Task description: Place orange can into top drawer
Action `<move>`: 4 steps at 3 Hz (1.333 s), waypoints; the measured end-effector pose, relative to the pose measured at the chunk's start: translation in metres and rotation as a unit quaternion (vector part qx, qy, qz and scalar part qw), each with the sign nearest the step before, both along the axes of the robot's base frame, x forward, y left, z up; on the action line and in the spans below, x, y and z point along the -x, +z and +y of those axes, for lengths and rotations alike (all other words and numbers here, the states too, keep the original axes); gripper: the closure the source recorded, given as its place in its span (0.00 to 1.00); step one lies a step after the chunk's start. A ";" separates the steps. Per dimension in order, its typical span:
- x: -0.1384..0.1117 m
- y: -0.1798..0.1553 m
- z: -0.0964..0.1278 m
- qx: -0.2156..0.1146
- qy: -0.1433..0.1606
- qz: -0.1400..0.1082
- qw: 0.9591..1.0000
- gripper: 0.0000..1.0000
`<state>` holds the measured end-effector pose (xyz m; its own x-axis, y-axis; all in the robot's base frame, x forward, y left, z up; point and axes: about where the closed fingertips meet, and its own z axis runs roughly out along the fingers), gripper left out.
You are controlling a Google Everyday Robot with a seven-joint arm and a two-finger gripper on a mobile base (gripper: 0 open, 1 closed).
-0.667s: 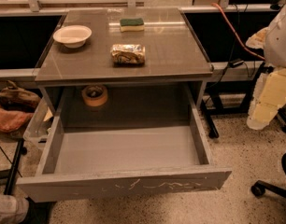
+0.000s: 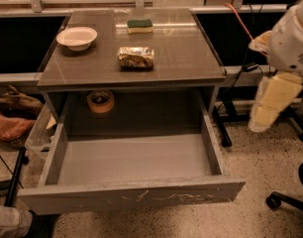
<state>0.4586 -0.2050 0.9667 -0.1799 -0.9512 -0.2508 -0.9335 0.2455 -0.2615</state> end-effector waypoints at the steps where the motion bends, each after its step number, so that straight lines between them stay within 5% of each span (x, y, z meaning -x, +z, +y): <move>1: -0.064 -0.024 0.038 -0.042 0.061 -0.015 0.997 0.00; 3: -0.074 -0.024 0.041 -0.043 0.067 -0.023 0.997 0.00; 4: -0.115 -0.019 0.053 -0.059 0.094 -0.055 0.992 0.00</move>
Offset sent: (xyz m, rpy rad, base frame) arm 0.0514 0.0338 -0.0146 0.0700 -0.0350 0.1059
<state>0.5734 -0.1517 0.9475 0.0319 -0.9281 -0.3709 -0.9328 0.1056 -0.3446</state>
